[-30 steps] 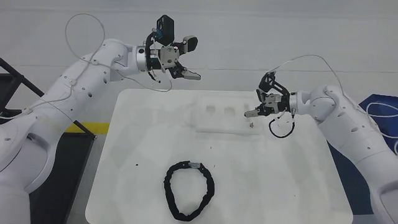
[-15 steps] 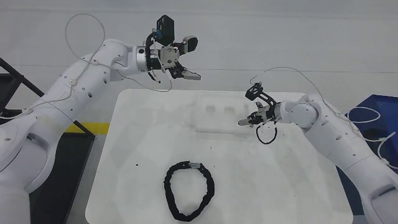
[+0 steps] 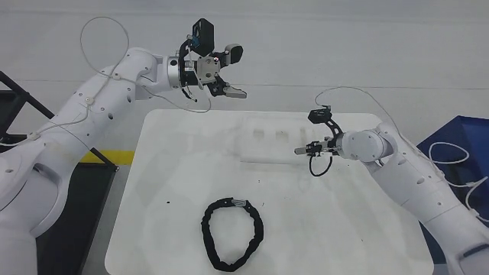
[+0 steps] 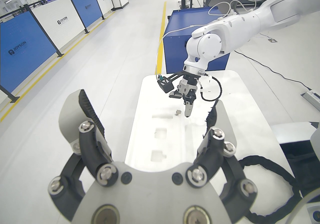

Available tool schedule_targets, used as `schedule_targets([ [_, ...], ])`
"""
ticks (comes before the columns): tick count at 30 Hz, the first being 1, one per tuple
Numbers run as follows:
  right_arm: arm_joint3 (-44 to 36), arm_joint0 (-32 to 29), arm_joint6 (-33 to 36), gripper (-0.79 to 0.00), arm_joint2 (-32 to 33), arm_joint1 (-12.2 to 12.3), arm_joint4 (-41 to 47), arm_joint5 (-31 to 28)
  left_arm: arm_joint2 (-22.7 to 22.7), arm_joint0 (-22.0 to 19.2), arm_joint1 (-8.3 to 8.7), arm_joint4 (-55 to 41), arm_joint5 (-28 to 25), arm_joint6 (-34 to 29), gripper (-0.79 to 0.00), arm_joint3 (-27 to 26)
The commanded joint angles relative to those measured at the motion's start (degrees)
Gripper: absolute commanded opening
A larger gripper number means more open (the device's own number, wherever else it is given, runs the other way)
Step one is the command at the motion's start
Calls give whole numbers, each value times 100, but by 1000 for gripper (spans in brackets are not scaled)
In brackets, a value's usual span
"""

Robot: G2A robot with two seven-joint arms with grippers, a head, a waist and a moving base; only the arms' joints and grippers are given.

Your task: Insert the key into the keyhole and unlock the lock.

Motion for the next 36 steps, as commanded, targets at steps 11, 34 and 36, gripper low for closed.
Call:
schedule_targets([
  [11, -144, -161, -113, 0, 372, 41, 425, -29, 0, 0, 0, -1, 0, 0, 0, 0],
  [34, -455, -140, 306, 0, 174, -62, -6, 812, 0, 0, 0, -1, 0, 0, 0, 0],
  [36, -464, -112, 389, 0, 80, -104, -115, 994, 0, 0, 0, -1, 0, 0, 0, 0],
])
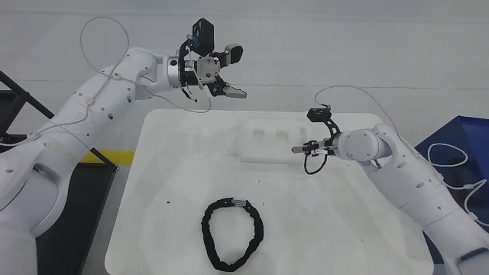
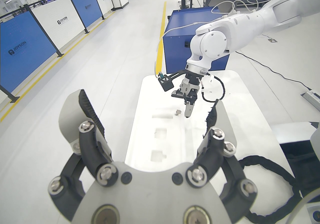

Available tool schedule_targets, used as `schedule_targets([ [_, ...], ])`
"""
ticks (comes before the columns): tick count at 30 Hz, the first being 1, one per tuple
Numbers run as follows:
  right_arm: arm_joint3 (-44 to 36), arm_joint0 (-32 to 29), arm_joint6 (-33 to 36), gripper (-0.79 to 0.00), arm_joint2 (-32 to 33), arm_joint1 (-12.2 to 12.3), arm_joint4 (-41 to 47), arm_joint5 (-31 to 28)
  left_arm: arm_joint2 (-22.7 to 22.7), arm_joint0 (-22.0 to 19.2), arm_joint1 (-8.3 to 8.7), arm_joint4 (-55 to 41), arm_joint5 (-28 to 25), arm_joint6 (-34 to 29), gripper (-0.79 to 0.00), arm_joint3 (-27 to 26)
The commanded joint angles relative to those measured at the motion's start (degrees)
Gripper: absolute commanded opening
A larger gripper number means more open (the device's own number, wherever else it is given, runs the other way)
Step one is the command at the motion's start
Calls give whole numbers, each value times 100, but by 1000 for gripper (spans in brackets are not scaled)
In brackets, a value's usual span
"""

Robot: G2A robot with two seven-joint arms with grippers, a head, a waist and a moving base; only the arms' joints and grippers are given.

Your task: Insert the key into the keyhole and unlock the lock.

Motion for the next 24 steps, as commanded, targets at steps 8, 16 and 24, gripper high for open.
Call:
schedule_targets([
  [8, 129, 150, 88, -117, -354, -218, -296, 508, 0, 0, 0, -1, 0, 0, 0, 0],
  [16, 282, 266, 162, -422, -499, -368, -503, 835, 0, 0, 0, -1, 0, 0, 0, 0],
  [24, 553, 300, 176, -471, -466, -449, -585, 1003, 0, 0, 0, -1, 0, 0, 0, 0],
])
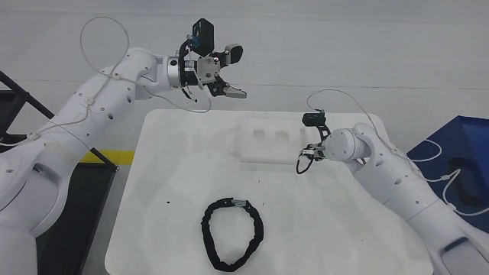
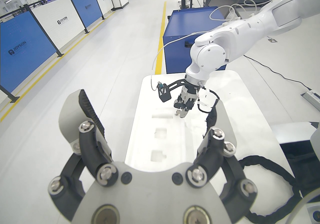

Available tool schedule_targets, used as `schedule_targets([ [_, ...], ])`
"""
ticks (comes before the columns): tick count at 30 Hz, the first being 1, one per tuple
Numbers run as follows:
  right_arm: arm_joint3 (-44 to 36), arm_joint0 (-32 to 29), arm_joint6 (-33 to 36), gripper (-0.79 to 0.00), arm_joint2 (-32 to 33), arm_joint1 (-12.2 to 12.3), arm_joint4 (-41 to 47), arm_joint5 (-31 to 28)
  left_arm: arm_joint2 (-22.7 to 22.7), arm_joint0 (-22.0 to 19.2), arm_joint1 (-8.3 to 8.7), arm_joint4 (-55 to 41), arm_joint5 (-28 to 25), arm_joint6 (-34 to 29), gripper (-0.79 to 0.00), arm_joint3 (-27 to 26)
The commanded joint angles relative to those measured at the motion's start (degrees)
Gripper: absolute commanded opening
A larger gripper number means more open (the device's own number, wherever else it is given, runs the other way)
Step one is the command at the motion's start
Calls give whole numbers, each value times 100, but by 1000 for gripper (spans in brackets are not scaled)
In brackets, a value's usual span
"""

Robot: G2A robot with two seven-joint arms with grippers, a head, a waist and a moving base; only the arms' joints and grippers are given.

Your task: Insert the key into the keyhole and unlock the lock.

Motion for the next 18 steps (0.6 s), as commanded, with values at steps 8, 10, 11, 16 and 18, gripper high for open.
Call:
schedule_targets([
  [8, 263, 23, -79, -545, 1, -106, -53, -61, 0, 0, 0, -1, 0, 0, 0, 0],
  [10, 301, 30, -99, -566, -13, -137, -61, -81, 0, 0, 0, -1, 0, 0, 0, 0],
  [11, 321, 33, -102, -576, -23, -153, -66, -91, 0, 0, 0, -1, 0, 0, 0, 0],
  [16, 509, 67, -132, -613, -48, -233, -75, -116, 0, 0, 0, -1, 0, 0, 0, 0],
  [18, 596, 89, -142, -619, -61, -265, -94, -130, 0, 0, 0, -1, 0, 0, 0, 0],
])
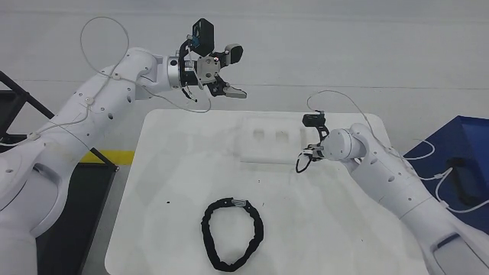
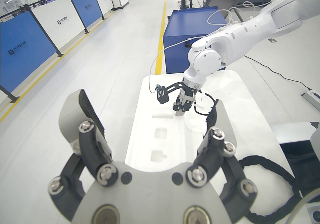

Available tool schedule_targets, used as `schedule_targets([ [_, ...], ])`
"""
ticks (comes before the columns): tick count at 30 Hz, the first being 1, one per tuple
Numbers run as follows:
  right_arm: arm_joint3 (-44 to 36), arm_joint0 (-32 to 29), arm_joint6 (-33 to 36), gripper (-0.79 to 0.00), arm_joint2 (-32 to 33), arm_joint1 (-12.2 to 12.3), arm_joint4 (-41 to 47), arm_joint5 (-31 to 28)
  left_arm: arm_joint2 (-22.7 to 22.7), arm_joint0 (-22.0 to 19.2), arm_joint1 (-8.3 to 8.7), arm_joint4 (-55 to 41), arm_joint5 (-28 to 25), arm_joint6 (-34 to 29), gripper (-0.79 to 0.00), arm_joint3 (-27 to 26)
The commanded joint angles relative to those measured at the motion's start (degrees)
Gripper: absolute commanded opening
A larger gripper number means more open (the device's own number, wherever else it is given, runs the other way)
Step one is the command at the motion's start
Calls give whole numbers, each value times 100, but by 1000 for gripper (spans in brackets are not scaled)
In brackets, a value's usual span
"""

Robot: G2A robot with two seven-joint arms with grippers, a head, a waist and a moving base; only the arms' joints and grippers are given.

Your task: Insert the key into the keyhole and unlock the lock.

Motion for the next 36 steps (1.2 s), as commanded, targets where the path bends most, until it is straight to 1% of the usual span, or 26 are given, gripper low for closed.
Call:
schedule_targets([
  [1, 84, 22, -1, -628, -12, -31, -10, -12, 0, 0, 0, -1, 0, 0, 0, 0],
  [7, 301, 71, -16, -646, -61, -137, -28, -29, 0, 0, 0, -1, 0, 0, 0, 0],
  [10, 403, 85, -66, -637, -87, -188, -65, -26, 0, 0, 0, -1, 0, 0, 0, 0],
  [13, 499, 91, -95, -656, -100, -234, -81, -29, 0, 0, 0, -1, 0, 0, 0, 0],
  [14, 531, 94, -106, -671, -99, -248, -87, -21, 0, 0, 0, -1, 0, 0, 0, 0],
  [16, 569, 97, -119, -779, -93, -268, -93, -24, 0, 0, 0, -1, 0, 0, 0, 0],
  [17, 596, 99, -128, -785, -83, -280, -100, -10, 0, 0, 0, -1, 0, 0, 0, 0],
  [26, 499, 151, 86, -785, 33, -292, -289, 109, 0, 0, 0, -1, 0, 0, 0, 0],
  [31, 231, 151, 364, -785, 240, -213, -416, 184, 0, 0, 0, -1, 0, 0, 0, 0],
  [36, -144, 33, 552, -785, 625, -86, -292, 103, 0, 0, 0, -1, 0, 0, 0, 0],
])
